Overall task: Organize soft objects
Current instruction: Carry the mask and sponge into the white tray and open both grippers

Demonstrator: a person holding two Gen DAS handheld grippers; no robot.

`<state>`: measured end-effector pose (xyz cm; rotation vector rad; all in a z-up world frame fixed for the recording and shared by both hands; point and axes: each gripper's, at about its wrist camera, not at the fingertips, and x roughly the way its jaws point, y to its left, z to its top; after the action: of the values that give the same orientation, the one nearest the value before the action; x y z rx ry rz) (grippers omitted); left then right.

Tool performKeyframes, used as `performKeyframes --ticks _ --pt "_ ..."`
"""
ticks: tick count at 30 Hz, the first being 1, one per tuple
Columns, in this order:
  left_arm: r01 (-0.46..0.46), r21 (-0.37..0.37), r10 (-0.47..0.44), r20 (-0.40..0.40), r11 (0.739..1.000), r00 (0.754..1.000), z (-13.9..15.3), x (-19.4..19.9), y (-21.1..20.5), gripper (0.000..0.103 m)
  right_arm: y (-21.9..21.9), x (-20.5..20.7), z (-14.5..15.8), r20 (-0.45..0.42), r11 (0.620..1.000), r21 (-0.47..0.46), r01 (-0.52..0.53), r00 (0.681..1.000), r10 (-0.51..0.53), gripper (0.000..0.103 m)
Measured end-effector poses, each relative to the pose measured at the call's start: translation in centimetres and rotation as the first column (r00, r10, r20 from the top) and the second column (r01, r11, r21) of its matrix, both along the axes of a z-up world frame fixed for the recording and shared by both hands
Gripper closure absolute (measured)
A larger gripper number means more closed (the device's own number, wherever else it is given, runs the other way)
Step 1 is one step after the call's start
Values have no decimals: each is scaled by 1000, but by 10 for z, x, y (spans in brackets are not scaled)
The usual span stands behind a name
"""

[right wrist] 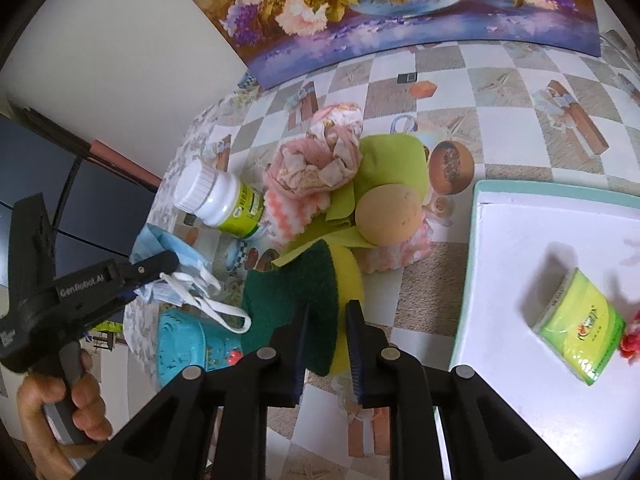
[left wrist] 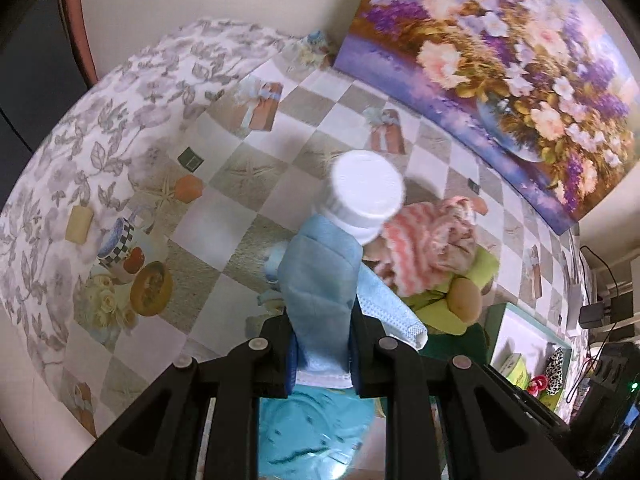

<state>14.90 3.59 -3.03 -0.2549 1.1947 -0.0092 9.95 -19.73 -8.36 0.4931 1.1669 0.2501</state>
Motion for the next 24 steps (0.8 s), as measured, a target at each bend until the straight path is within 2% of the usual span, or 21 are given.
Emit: performKeyframes --ticks 5,11,24 --pt "-24 19 23 50 1000 998 9 -4 -18 82 -9 -5 13 28 1000 5 6 1000 -6 84" --pt "-7 66 -3 147 998 989 35 -14 -39 82 -25 -10 31 67 999 2 41 997 -41 87" --pt "11 61 -26 261 998 965 68 -26 -55 82 -57 -20 61 141 994 11 104 984 -105 87"
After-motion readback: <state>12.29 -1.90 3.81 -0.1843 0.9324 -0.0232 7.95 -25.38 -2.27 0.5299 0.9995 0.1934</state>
